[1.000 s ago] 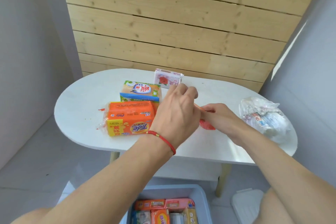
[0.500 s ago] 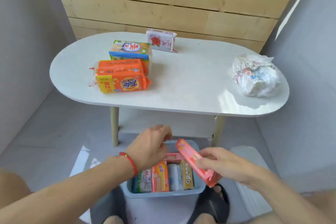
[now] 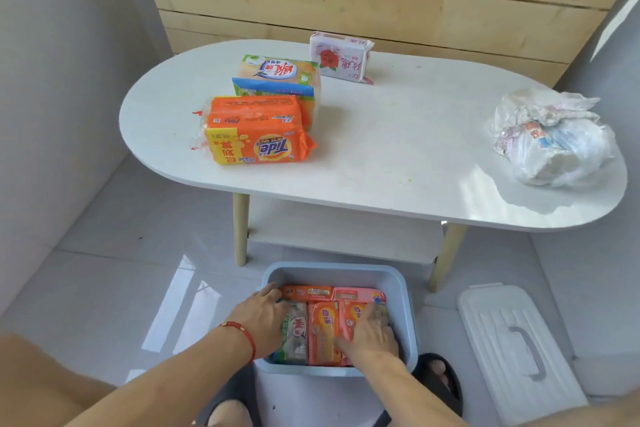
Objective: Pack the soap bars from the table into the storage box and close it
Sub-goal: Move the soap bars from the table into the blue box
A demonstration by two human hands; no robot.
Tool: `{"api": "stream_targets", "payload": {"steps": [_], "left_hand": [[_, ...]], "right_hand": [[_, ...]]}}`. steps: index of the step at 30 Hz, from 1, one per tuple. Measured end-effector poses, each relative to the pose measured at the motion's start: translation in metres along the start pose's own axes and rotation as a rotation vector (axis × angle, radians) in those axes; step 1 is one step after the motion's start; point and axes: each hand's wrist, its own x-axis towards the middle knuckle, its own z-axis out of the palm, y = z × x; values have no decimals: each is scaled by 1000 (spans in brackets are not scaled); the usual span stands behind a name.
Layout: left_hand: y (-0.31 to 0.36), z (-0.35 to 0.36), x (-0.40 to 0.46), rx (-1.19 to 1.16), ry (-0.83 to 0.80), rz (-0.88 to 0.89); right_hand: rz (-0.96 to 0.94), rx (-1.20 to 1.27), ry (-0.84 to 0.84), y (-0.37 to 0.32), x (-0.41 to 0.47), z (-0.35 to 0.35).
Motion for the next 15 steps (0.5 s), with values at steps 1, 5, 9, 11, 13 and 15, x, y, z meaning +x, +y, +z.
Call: {"api": "stream_targets", "payload": {"steps": [1, 5, 9, 11, 13, 15], "left_hand": [[-1, 1, 0, 25, 0, 3], [0, 7, 2, 97, -33, 9], [-3, 7, 3, 128, -63, 20], [1, 7, 5, 139, -66, 24], [2, 4, 4, 154, -91, 16], [4, 0, 3, 156, -123, 12]], "right_hand": [[-5, -19, 7, -1, 1, 0], [-56, -161, -85, -3, 1, -10], [-76, -151, -121, -9, -4, -24], [-108, -113, -220, -5, -11, -20], [-78, -111, -332, -4, -18, -9], [-100, -169, -381, -5, -21, -5]]}}
